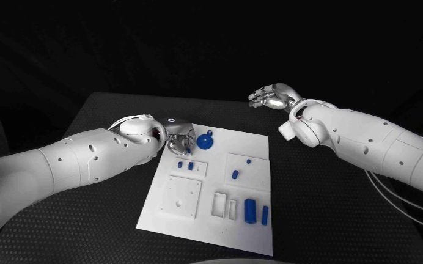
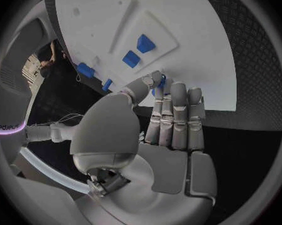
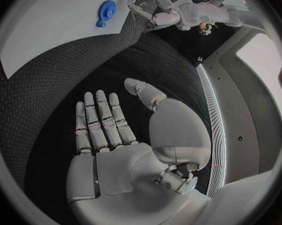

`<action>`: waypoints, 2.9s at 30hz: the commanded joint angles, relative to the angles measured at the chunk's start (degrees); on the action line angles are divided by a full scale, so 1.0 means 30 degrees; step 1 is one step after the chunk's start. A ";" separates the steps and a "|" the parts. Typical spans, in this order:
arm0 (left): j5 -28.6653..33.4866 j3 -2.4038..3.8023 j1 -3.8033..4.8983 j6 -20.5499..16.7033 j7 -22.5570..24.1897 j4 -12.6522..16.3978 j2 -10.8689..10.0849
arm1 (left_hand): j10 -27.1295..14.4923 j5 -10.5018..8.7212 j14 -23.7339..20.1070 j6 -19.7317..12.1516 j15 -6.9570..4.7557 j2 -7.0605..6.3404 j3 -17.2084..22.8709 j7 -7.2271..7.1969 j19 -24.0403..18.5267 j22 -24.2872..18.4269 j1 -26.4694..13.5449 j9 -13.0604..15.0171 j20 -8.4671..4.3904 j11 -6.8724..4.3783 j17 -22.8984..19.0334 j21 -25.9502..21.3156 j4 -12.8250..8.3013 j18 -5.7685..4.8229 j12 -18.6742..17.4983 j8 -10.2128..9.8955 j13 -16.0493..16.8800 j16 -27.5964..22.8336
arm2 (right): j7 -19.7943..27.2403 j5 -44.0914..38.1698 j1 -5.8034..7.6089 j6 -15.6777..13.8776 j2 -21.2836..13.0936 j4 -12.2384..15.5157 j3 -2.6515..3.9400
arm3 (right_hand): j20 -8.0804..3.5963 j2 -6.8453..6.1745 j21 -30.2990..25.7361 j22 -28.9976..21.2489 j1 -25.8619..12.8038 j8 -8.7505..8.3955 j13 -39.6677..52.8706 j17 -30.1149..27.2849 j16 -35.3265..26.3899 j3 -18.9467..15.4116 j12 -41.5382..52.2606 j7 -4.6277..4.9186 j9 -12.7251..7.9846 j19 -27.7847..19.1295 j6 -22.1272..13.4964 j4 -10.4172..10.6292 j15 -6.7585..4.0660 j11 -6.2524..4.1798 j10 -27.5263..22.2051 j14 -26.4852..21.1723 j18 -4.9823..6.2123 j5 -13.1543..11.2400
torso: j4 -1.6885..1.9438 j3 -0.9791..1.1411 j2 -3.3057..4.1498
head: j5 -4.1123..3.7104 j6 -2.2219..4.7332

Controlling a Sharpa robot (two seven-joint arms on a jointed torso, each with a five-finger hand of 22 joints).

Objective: Assemble the parts on the task board

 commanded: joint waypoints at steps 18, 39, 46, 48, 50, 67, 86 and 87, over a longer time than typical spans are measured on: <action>-0.0369 -0.0258 0.0010 0.0345 -0.0003 0.0445 -0.0043 | 0.0240 0.0069 0.0046 0.0113 -0.0107 0.0212 0.0089 -0.0011 0.0098 0.0123 -0.0013 0.0020 -0.0765 -0.0001 0.0039 -0.0050 -0.0021 0.0163 0.0050 0.0122 0.0024 -0.0048 | 0.0207 -0.0099 -0.0019 0.0171 0.0006 0.0033 0.0003 | 0.0037 0.0001 -0.0089 0.0044 0.0041 0.0122 -0.0022 -0.0028 0.0083 -0.0108 -0.0031 0.0103 -0.0036 0.0126 -0.0010 -0.0031 0.0060 0.0055 0.0114 -0.0062 -0.0230 0.0100 | 0.0009 -0.0007 -0.0004 | -0.0092 -0.0038; -0.0512 -0.0776 0.0002 0.0933 -0.0054 0.0009 0.0651 | 0.0272 0.0060 0.0069 0.0112 -0.0115 0.0242 0.0100 -0.0014 0.0103 0.0145 -0.0006 0.0009 -0.0773 -0.0009 0.0063 -0.0049 -0.0035 0.0160 0.0037 0.0132 0.0013 -0.0028 | 0.0212 -0.0099 -0.0020 0.0166 0.0059 0.0022 0.0003 | 0.0036 0.0006 -0.0120 0.0071 0.0054 0.0127 -0.0022 -0.0033 0.0089 -0.0102 -0.0030 0.0100 -0.0041 0.0138 -0.0003 -0.0037 0.0060 0.0052 0.0117 -0.0062 -0.0228 0.0095 | -0.0018 -0.0002 0.0004 | -0.0149 -0.0070; -0.0706 -0.0994 0.0004 0.1466 -0.0210 -0.0094 0.0723 | 0.0280 0.0063 0.0054 0.0104 -0.0115 0.0252 0.0106 -0.0013 0.0095 0.0154 -0.0001 0.0004 -0.0774 -0.0010 0.0066 -0.0053 -0.0049 0.0157 0.0030 0.0132 0.0008 -0.0035 | 0.0207 -0.0099 -0.0020 0.0175 0.0043 0.0036 0.0003 | 0.0036 0.0006 -0.0131 0.0080 0.0058 0.0128 -0.0022 -0.0035 0.0090 -0.0101 -0.0030 0.0099 -0.0043 0.0142 -0.0002 -0.0039 0.0061 0.0051 0.0118 -0.0063 -0.0227 0.0093 | 0.0021 -0.0005 -0.0006 | -0.0186 -0.0091; -0.0750 -0.1100 0.0004 0.1658 -0.0226 -0.0095 0.0719 | 0.0283 0.0064 0.0046 0.0101 -0.0114 0.0254 0.0106 -0.0012 0.0090 0.0158 -0.0001 0.0002 -0.0773 -0.0010 0.0067 -0.0054 -0.0054 0.0155 0.0029 0.0132 0.0007 -0.0040 | 0.0207 -0.0099 -0.0020 0.0173 0.0043 0.0035 0.0003 | 0.0036 0.0007 -0.0133 0.0083 0.0060 0.0129 -0.0022 -0.0036 0.0091 -0.0100 -0.0030 0.0098 -0.0043 0.0144 -0.0001 -0.0040 0.0061 0.0051 0.0118 -0.0062 -0.0227 0.0093 | 0.0021 -0.0003 -0.0003 | -0.0182 -0.0110; -0.0774 -0.1153 0.0004 0.1838 -0.0175 -0.0095 0.0714 | 0.0291 0.0065 0.0030 0.0097 -0.0113 0.0258 0.0108 -0.0011 0.0079 0.0164 0.0002 -0.0002 -0.0772 -0.0010 0.0067 -0.0058 -0.0065 0.0152 0.0027 0.0132 0.0005 -0.0048 | 0.0207 -0.0099 -0.0020 0.0175 0.0055 0.0013 0.0003 | 0.0036 0.0006 -0.0137 0.0086 0.0061 0.0129 -0.0022 -0.0036 0.0092 -0.0100 -0.0030 0.0098 -0.0044 0.0145 -0.0001 -0.0041 0.0061 0.0051 0.0118 -0.0062 -0.0227 0.0092 | 0.0015 -0.0002 -0.0005 | -0.0188 -0.0135; -0.0106 -0.1226 -0.0181 0.0030 0.0583 -0.0066 0.0558 | 0.0461 0.0091 -0.0076 0.0146 -0.0142 0.0202 0.0096 -0.0029 -0.0006 0.0219 -0.0022 -0.0036 -0.0766 -0.0050 0.0086 -0.0082 -0.0148 0.0113 0.0071 0.0168 0.0017 -0.0091 | 0.0203 -0.0099 -0.0022 0.0188 0.0010 0.0055 0.0003 | 0.0038 0.0006 -0.0158 0.0103 0.0054 0.0126 -0.0023 -0.0041 0.0094 -0.0102 -0.0032 0.0105 -0.0050 0.0152 -0.0007 -0.0035 0.0064 0.0058 0.0116 -0.0065 -0.0227 0.0100 | 0.0044 -0.0021 -0.0009 | -0.0235 -0.0116; 0.0400 -0.1224 -0.0183 -0.0155 0.0515 -0.0202 0.0499 | -0.1060 -0.0069 -0.0530 -0.1734 0.0301 -0.0414 0.0185 0.0488 -0.0245 0.0346 0.0090 -0.0696 -0.0483 0.0452 0.0240 -0.0200 -0.0247 0.0138 -0.0250 -0.0716 -0.0472 -0.0117 | 0.0183 -0.0134 -0.0033 0.0208 -0.0043 0.0078 0.0001 | 0.0040 -0.0012 -0.0189 0.0129 0.0049 0.0126 -0.0021 -0.0046 0.0098 -0.0107 -0.0029 0.0124 -0.0056 0.0158 -0.0008 -0.0034 0.0072 0.0078 0.0121 -0.0067 -0.0228 0.0114 | 0.0022 -0.0016 -0.0002 | -0.0261 -0.0125; 0.0400 -0.1224 -0.0183 -0.0136 0.0502 -0.0202 0.0501 | -0.1177 -0.0070 -0.0557 -0.1754 0.0339 -0.0445 0.0185 0.0491 -0.0265 0.0350 0.0099 -0.0712 -0.0447 0.0493 0.0247 -0.0206 -0.0246 0.0160 -0.0254 -0.0707 -0.0511 -0.0121 | 0.0196 -0.0134 -0.0033 0.0246 -0.0042 0.0073 0.0001 | 0.0040 -0.0013 -0.0191 0.0130 0.0048 0.0126 -0.0021 -0.0047 0.0098 -0.0108 -0.0029 0.0126 -0.0057 0.0158 -0.0008 -0.0033 0.0073 0.0080 0.0122 -0.0067 -0.0229 0.0114 | 0.0016 -0.0011 -0.0004 | -0.0255 -0.0127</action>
